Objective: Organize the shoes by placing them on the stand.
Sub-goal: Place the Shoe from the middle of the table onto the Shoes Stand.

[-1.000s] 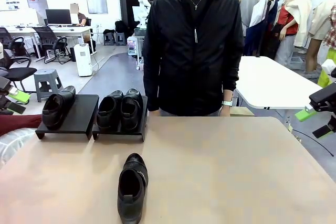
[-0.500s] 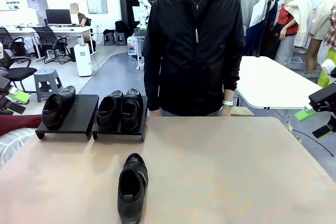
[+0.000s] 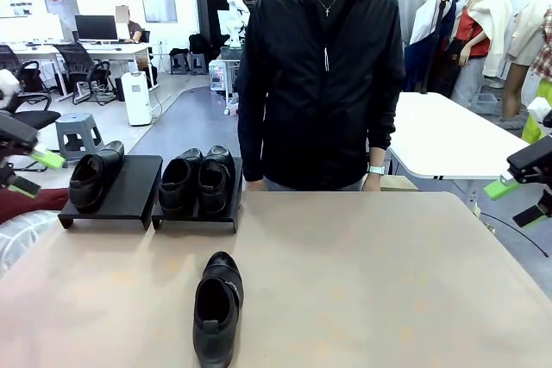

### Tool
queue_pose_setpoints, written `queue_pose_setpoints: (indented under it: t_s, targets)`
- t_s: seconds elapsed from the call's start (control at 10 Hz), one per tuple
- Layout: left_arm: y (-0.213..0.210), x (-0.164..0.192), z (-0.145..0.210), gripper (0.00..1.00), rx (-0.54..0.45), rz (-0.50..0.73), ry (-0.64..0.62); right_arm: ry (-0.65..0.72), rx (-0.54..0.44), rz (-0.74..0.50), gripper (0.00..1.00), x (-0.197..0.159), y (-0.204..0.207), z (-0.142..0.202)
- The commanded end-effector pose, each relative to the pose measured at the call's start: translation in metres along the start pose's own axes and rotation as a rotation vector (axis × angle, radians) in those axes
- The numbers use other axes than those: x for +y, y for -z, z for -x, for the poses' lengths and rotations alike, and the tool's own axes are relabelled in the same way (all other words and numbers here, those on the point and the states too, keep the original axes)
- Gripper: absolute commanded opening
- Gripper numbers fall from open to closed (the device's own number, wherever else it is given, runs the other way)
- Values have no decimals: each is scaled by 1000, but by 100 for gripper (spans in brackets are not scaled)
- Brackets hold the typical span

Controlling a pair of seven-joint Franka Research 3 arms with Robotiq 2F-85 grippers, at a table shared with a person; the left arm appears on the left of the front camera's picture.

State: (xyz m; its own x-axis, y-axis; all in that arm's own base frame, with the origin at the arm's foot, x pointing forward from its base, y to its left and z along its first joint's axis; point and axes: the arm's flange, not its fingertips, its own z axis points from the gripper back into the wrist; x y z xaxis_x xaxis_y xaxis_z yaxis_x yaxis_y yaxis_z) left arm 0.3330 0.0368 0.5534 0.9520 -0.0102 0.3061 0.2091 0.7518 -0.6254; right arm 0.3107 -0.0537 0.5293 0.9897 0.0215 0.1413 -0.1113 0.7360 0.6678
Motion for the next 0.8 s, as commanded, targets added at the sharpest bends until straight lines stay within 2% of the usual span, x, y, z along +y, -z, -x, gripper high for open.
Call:
queue_pose_setpoints:
  t_s: [0.0, 0.1, 0.2, 0.4, 0.5, 0.6, 0.7]
  targets:
    - [61, -84, 37, 100, 99, -148, -186, -7, -7, -29, 100, 3, -3, -1]
    - [98, -108, 39, 100, 114, -255, -275, -7, -7, -29, 100, 3, -3, -1]
    - [131, -122, 40, 100, 112, -371, -281, -7, -7, -29, 100, 3, -3, -1]
    - [194, -150, 33, 100, 148, -522, -249, -7, -7, -29, 100, 3, -3, -1]
    - [200, -158, 26, 100, 138, -512, -200, -7, -7, -29, 100, 3, -3, -1]
    - [181, -151, 64, 100, 104, -454, -256, -7, -7, -29, 100, 3, -3, -1]
    - [181, -151, 64, 100, 104, -454, -256, -7, -7, -29, 100, 3, -3, -1]
